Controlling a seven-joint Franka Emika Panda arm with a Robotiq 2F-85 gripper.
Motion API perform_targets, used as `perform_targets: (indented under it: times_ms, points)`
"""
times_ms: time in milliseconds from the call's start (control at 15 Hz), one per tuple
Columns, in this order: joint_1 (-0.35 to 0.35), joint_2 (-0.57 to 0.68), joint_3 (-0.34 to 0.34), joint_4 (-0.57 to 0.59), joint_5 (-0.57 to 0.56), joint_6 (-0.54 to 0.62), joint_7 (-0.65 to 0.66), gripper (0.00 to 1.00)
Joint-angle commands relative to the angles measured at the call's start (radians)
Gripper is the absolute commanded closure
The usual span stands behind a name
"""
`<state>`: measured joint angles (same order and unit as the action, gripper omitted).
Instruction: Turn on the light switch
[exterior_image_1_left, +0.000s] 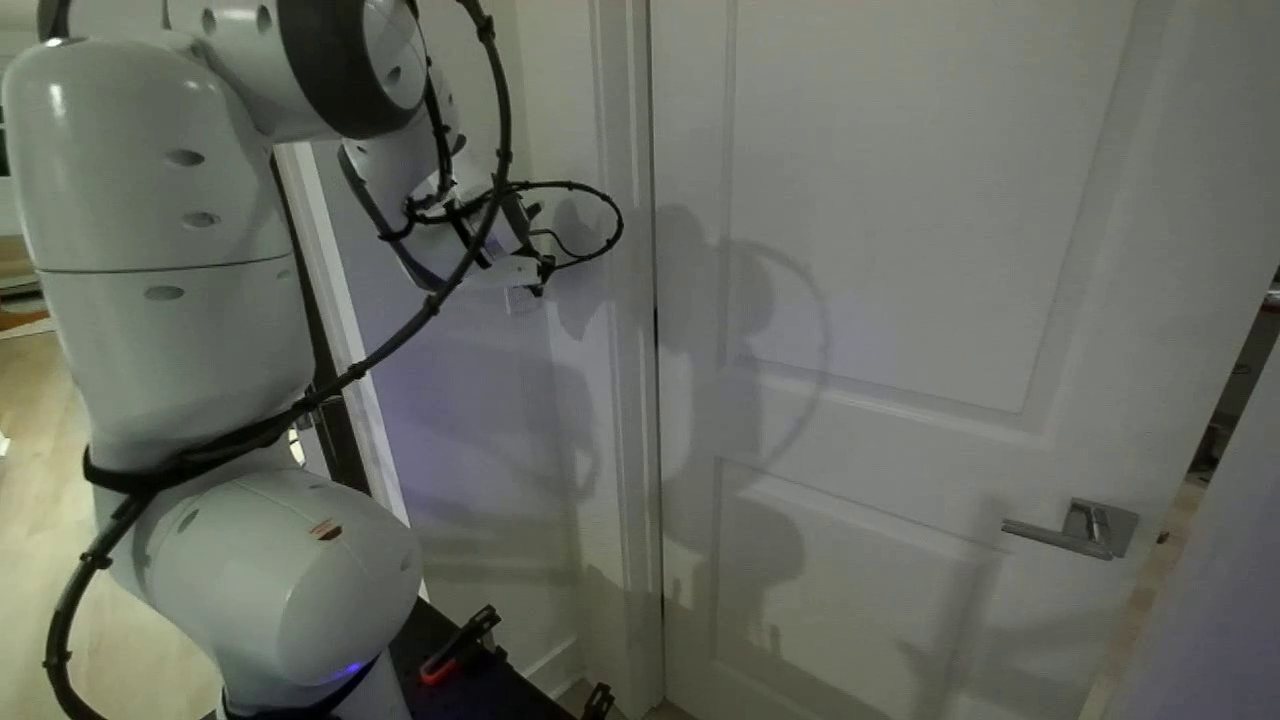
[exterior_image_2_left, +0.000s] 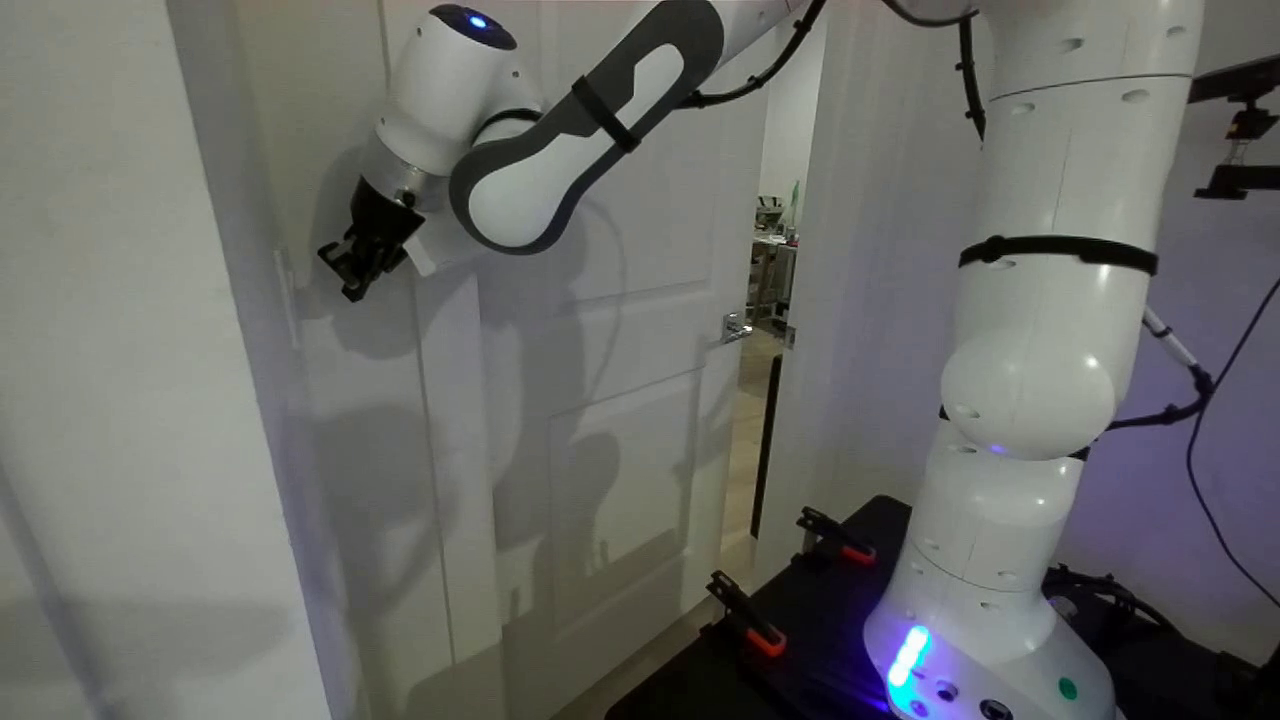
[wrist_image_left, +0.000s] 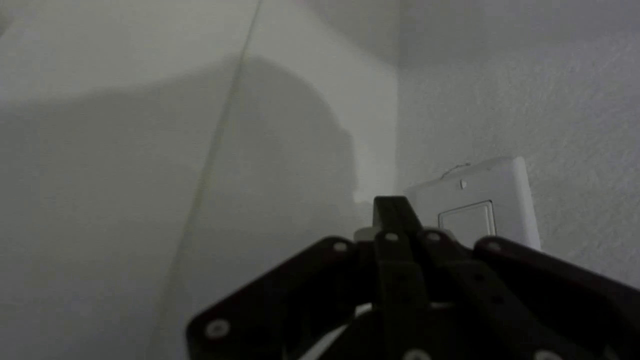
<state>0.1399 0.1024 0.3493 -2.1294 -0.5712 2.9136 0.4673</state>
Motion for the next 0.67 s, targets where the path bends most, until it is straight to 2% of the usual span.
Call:
perform_targets:
  times_ms: [0,600]
  points:
    - [0.011,0.051,-0.011,0.064,-0.036,0.031,0.038,1.00]
    - [0.026,0.103,0.019,0.143,0.015,0.040,0.002,1.00]
